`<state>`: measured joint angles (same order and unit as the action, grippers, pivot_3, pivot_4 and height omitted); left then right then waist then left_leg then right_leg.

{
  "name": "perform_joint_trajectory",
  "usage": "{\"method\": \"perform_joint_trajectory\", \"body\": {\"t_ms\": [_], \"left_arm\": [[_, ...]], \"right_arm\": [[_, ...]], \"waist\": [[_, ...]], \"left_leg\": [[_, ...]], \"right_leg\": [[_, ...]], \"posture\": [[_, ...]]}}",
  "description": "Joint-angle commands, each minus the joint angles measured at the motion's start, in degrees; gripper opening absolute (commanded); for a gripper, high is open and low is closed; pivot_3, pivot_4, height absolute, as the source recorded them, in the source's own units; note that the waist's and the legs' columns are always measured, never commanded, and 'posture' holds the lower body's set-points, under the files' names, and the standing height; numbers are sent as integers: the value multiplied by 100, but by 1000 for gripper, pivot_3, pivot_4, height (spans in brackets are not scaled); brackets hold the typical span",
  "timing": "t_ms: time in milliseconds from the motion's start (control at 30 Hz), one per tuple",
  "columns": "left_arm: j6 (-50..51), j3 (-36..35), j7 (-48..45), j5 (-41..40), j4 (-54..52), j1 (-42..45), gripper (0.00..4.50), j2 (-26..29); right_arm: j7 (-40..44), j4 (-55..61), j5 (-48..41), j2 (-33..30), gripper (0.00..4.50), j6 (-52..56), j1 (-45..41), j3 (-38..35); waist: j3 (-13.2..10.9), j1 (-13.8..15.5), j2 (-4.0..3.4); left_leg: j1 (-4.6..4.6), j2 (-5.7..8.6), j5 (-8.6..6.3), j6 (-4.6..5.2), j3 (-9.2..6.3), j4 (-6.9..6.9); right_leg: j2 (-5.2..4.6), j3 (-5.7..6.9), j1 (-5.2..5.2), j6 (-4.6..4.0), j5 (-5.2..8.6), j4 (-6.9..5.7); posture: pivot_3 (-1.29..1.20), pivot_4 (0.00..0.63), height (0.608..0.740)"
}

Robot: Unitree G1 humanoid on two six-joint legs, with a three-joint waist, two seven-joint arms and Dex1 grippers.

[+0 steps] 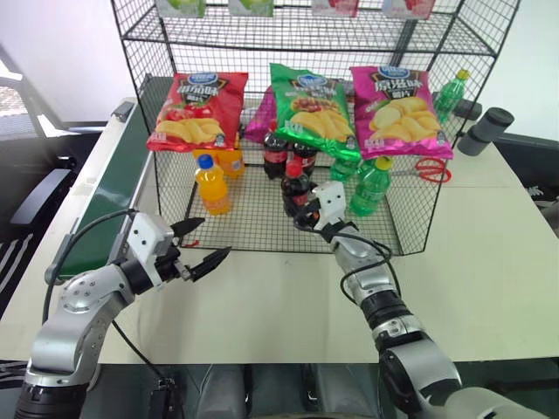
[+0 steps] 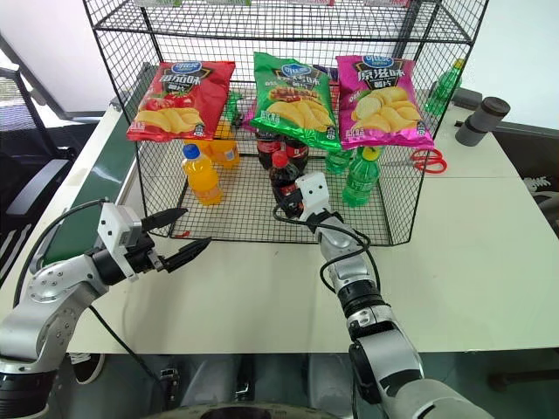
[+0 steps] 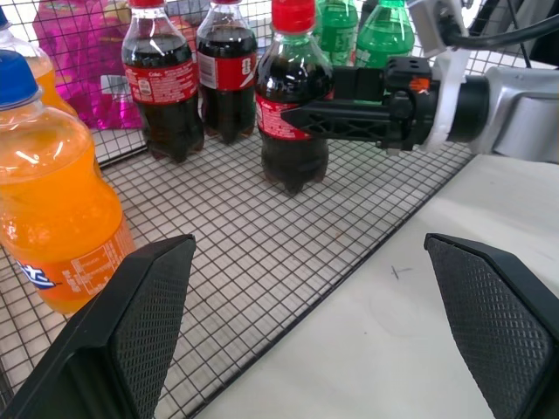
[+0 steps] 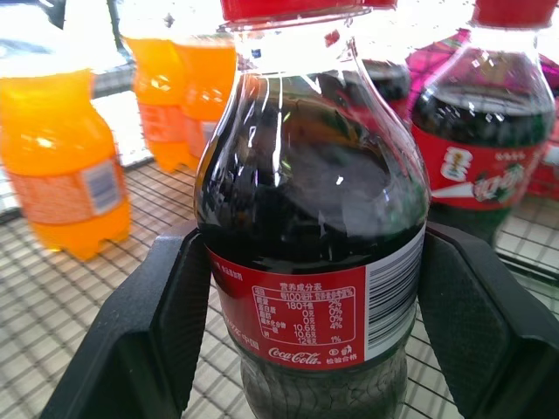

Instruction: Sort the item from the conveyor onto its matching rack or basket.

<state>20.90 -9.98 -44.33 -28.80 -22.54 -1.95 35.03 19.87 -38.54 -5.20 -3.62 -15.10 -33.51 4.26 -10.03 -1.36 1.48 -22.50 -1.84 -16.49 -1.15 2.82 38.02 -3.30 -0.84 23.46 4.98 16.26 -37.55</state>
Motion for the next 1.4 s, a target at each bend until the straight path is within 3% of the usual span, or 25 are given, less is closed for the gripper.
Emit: {"method": "perform_joint_trajectory", "body": {"t_ms": [33,167,233,300,567,733,900,1033,1233,1400], "left_arm": [[-85,-73,-46,-75,-167,82,4480,32],[-78,-57,-59,-66,-164,115,4480,24],[-80,-50,-66,-62,-162,130,4500,19],[-81,-36,-62,-54,-165,148,4500,10],[-85,-5,-35,-29,-179,183,4500,-23],[-82,-35,-24,-30,-180,195,4500,-17],[134,-127,122,-165,-196,182,4500,-43],[315,-156,238,-43,-51,215,4500,93],[191,-412,81,-62,77,119,4500,269],[132,-618,-30,-44,274,12,4500,414]], "right_arm": [[-13,-184,-11,102,2880,-352,-326,-133],[69,-411,-69,152,2880,-414,-438,-201],[105,-464,-73,168,3910,-416,-464,-228],[167,-470,-92,185,4442,-418,-465,-250],[485,288,-114,-22,4442,-296,-118,-247],[789,1524,-212,-574,4442,288,529,-312],[1598,3184,-955,-1321,4442,1308,1421,-450],[2561,4578,-1824,-2432,4442,2195,2248,-827],[2975,5145,-2439,-3651,4442,3010,2877,-1848],[3097,5082,-2563,-3982,4442,3180,3320,-2399]], "waist": [[0,-18,0],[0,-106,0],[0,-122,0],[0,-132,0],[0,-126,-1],[0,-106,-1],[0,-106,-1],[0,-91,-4],[0,-83,-3],[0,-63,-3]], "left_leg": [[0,0,0,0,0,0],[1,0,1,-1,-2,0],[2,0,1,-1,-2,0],[2,0,1,-1,-2,-1],[6,0,1,-3,-2,-1],[4,5,1,-2,-4,-1],[5,3,1,-2,-5,-3],[6,4,0,0,-5,-3],[14,4,0,0,-5,0],[12,1,0,1,-6,-3]], "right_leg": [[0,0,0,0,0,0],[-2,1,0,0,0,-5],[-2,1,0,0,0,-7],[-2,1,0,0,0,-7],[-4,1,0,0,0,-12],[-15,2,-2,0,0,-11],[-15,3,-2,0,0,-10],[-14,3,-5,0,0,-8],[-12,4,-16,-1,1,-3],[-4,4,-16,-1,1,2]], "posture": [[0,150,740],[0,150,740],[0,150,740],[0,150,740],[0,150,740],[0,150,740],[0,150,740],[0,150,740],[0,150,740],[0,150,740]]}}
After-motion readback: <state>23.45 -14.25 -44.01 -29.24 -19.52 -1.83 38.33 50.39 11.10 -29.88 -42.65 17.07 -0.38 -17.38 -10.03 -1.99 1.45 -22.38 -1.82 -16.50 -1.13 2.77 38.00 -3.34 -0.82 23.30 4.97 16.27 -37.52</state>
